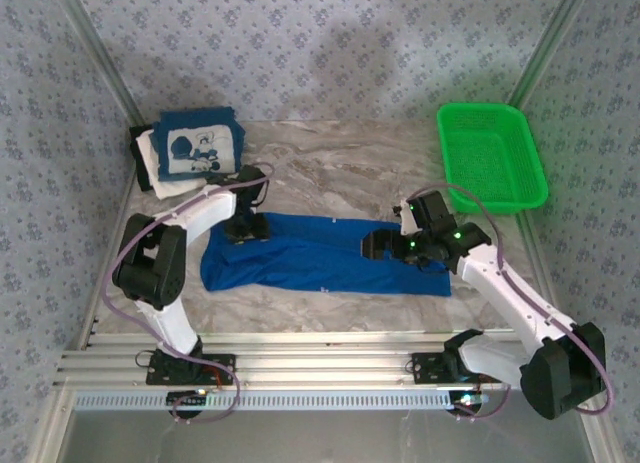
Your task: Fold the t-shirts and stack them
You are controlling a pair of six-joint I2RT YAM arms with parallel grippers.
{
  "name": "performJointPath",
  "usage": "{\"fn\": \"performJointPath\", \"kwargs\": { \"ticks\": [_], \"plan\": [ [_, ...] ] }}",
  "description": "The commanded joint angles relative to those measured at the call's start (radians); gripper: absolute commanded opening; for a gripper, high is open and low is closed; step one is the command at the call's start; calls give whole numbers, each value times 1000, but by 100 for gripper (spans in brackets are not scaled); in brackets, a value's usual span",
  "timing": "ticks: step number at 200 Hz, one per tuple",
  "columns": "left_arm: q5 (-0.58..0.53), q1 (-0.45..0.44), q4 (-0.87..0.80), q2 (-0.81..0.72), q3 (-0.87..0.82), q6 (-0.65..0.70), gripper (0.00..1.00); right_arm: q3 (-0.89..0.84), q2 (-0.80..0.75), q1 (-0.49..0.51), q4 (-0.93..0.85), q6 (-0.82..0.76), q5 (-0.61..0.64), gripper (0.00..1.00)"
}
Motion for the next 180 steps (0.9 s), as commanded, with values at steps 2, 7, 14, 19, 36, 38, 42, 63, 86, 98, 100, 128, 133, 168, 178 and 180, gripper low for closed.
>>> {"fn": "performJointPath", "kwargs": {
  "ticks": [2, 7, 14, 19, 36, 38, 42, 63, 86, 98, 100, 128, 133, 168, 178, 180],
  "plan": [
    [155, 16, 84, -22, 7, -33, 54, -11, -19, 2, -22, 21, -7, 100],
    [181, 14, 107, -36, 8, -34, 54, -9, -19, 2, -25, 21, -6, 100],
    [212, 11, 123, -52, 8, -35, 54, -9, -21, 2, -30, 23, -3, 100],
    [228, 8, 122, -61, 5, -36, 54, -9, -23, 3, -31, 24, 0, 100],
    [223, 0, 96, -75, -20, -32, 52, -18, -31, 1, -24, 27, 3, 100],
    [217, 1, 96, -77, -28, -32, 52, -17, -33, 1, -24, 28, 3, 100],
    [207, 2, 97, -84, -44, -34, 52, -17, -33, 1, -24, 28, 2, 100],
    [162, 26, 114, -108, -94, -54, 51, -22, -29, 2, -16, 30, -1, 100],
    [80, 28, 116, -135, -62, -46, 51, -18, -19, 2, -4, 33, -10, 100],
    [53, 28, 122, -130, -35, -40, 51, -18, -12, 3, 1, 33, -15, 100],
    [50, 28, 122, -127, -30, -39, 51, -18, -11, 3, 2, 33, -16, 100],
    [9, 36, 132, -56, 24, -41, 51, -17, -4, 5, 4, 32, -23, 100],
    [10, 38, 137, -40, 32, -41, 51, -17, -4, 5, 3, 30, -24, 100],
    [92, 44, 160, 78, 82, -22, 50, -18, -11, 3, -9, 23, -31, 100],
    [104, 35, 153, 92, 81, -11, 50, -15, -15, 4, -18, 16, -30, 100],
    [106, 34, 151, 93, 78, -10, 50, -15, -16, 4, -20, 15, -30, 100]
  ]
}}
